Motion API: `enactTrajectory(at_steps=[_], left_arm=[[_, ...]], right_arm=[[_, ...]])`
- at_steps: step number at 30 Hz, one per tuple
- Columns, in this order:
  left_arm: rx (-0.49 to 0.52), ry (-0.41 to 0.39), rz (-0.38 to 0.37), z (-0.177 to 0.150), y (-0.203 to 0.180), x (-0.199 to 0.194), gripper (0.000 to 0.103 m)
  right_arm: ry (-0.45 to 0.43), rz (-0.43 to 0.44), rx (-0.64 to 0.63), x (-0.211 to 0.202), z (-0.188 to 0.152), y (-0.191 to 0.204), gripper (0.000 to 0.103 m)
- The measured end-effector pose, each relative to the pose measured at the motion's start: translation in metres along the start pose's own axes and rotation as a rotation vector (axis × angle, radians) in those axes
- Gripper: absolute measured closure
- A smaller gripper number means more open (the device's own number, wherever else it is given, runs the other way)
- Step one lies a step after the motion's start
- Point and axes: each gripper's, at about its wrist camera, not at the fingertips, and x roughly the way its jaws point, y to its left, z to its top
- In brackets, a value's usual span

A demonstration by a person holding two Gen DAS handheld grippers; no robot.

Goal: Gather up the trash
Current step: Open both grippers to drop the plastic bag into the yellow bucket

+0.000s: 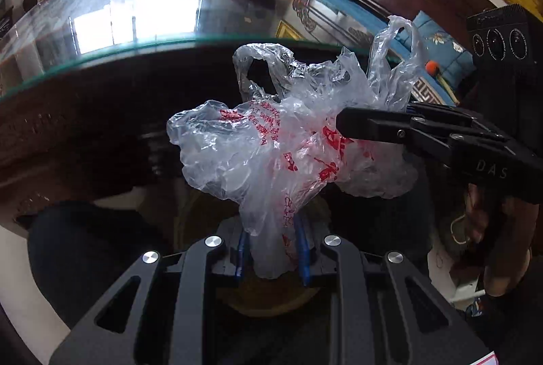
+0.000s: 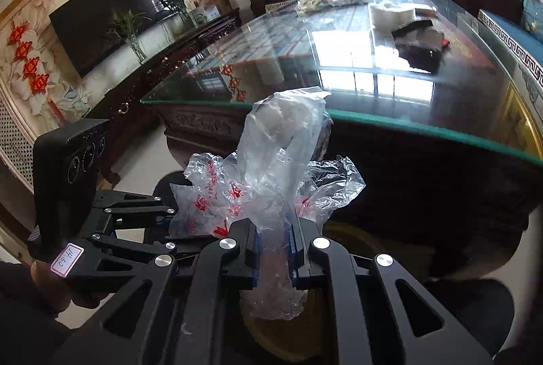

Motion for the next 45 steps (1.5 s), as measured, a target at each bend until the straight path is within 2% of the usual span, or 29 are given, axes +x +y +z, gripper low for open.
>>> enactTrajectory(at_steps=[4,7,13,15,16,17,20,22,23,26,38,40,42,45], left_arm=[[0.013,0.074,0.006,-0.028,-0.005,0.028,0.079],[0.014,0.136,0.001,-0.044,-0.003,0.051,0.079],[-0.004,0.249,-0.013,-0.069,0.003,0.094,0.078],[-0.014,0.276,-0.005,-0.076,0.004,0.103,0.072],[-0.018,0.278,0.005,-0.077,0.007,0.105,0.064],[-0.020,0.280,0.009,-0.077,0.010,0.107,0.052],[-0.029,0.292,-0.008,-0.079,0.015,0.110,0.042],[-0.015,0.299,-0.014,-0.081,0.013,0.112,0.036],[-0.010,0.301,-0.017,-0.087,0.010,0.114,0.031],[0.007,0.310,-0.006,-0.087,0.004,0.118,0.028],[-0.017,0.289,0.020,-0.073,0.007,0.116,0.028],[-0.014,0.277,0.034,-0.068,0.008,0.117,0.024],[-0.009,0.260,0.052,-0.063,0.008,0.115,0.023],[0.000,0.223,0.079,-0.049,0.010,0.104,0.022]], right_arm=[[0.073,-0.007,0.063,0.015,-0.043,-0.011,0.090],[0.119,-0.013,0.109,0.029,-0.063,-0.020,0.090],[0.224,-0.059,0.157,0.062,-0.088,-0.034,0.089],[0.250,-0.077,0.163,0.070,-0.092,-0.037,0.083],[0.267,-0.086,0.160,0.074,-0.093,-0.039,0.082],[0.274,-0.098,0.165,0.078,-0.094,-0.042,0.082],[0.299,-0.105,0.186,0.084,-0.098,-0.047,0.074],[0.307,-0.131,0.192,0.084,-0.104,-0.048,0.054],[0.307,-0.138,0.193,0.084,-0.104,-0.049,0.054],[0.304,-0.139,0.189,0.080,-0.105,-0.050,0.054],[0.278,-0.124,0.184,0.072,-0.098,-0.051,0.053],[0.282,-0.143,0.158,0.073,-0.096,-0.049,0.046],[0.274,-0.154,0.131,0.073,-0.091,-0.045,0.045],[0.205,-0.128,0.115,0.061,-0.077,-0.041,0.045]])
